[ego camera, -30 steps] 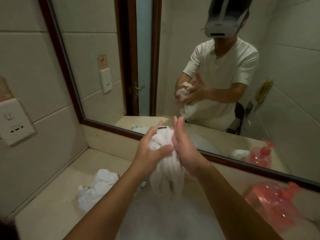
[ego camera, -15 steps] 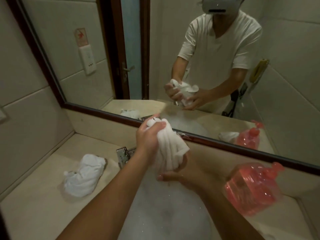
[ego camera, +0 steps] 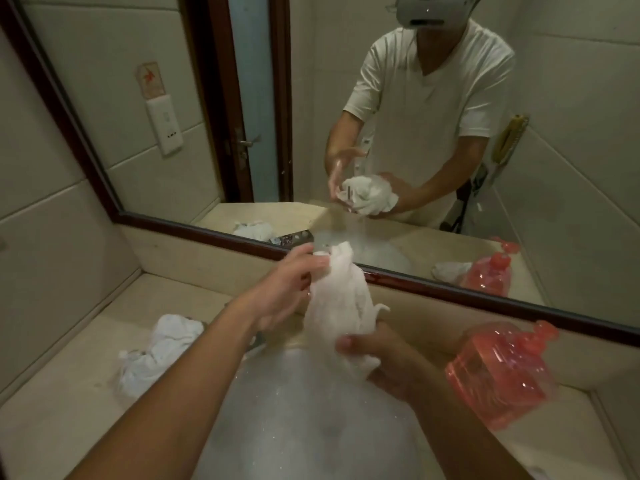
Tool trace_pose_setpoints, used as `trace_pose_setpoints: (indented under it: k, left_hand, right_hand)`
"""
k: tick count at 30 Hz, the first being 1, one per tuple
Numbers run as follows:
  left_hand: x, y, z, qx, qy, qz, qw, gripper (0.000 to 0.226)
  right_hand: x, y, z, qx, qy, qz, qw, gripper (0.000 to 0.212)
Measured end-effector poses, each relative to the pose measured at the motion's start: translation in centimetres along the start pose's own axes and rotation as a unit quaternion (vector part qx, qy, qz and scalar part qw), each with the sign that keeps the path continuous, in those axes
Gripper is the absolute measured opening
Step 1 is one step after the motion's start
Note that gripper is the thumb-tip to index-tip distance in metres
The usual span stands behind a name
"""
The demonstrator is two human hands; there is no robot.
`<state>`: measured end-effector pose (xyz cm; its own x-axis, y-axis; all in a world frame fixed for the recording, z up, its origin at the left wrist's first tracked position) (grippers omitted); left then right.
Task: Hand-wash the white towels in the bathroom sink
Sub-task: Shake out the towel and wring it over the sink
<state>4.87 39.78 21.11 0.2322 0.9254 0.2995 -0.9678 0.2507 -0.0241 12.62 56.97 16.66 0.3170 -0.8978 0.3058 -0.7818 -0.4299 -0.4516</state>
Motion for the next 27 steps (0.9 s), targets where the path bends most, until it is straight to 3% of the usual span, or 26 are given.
trace_pose_setpoints:
  k: [3,6,8,10,13,16,18,21,25,27]
  left_hand:
    - [-1.3,-0.2,-1.4,0.003,0.035,-0.014,0.999,0.085]
    - [-0.1,-0.4,-4.3,-0.036,-0.122,-0.092,0.988,0.101]
    - [0.1,-0.3,-5.0,-0.018,-0.187,-0.129,0.974,0.106]
    - [-0.1,-0.4,-5.2,0.0,-0.23,-0.117,0.966,0.091]
    - [0.0,-1.2,-5.5,-0.006,-0.213,-0.073,0.974,0.041]
    - [0.3,-2.1,-5.2,-0.032,-0.18,-0.068,0.981,0.009]
    - [0.3,-2.5,-4.6,-0.028,-0.134,-0.065,0.989,0.011]
    - [0.1,-2.8,-3.8,-0.007,-0.011,-0.048,0.999,0.015]
    - [-0.6,-3.3,-4.6,0.015,0.146,0.007,0.989,0.013]
    - [-0.7,-3.7,-5.4,0.055,0.216,0.046,0.974,0.02]
  right_hand:
    - [0.6,-0.2,0.9,0.028,0.126,-0.099,0.987,0.098]
    - [1.6,0.1,2.5,0.092,0.192,-0.155,0.965,0.088]
    - [1.9,0.2,3.5,0.099,0.205,-0.167,0.959,0.087]
    - [1.4,0.0,4.6,0.109,0.227,-0.161,0.954,0.095]
    - [0.1,-1.1,5.1,0.136,0.244,-0.157,0.947,0.107]
    - [-0.3,-2.2,3.8,0.171,0.151,-0.128,0.965,0.11]
    - [0.4,-2.7,2.3,0.191,0.061,-0.099,0.975,0.108]
    - [2.2,-2.8,0.8,0.214,-0.083,-0.01,0.973,0.086]
    - [3.8,-1.4,1.7,0.193,-0.173,0.125,0.958,0.112]
    - [4.1,-0.6,2.8,0.179,-0.208,0.191,0.943,0.113]
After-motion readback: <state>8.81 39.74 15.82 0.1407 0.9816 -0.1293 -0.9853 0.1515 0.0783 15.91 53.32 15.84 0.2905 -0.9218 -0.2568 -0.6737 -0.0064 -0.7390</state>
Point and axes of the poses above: each hand's wrist, its own y-axis towards the middle knuckle, its own x-axis out of the palm, z = x × y, the point moved 2 cm from there along y, towards the middle knuckle, and after that the axes turned 13 degrees about x, right-handed, at the moved point
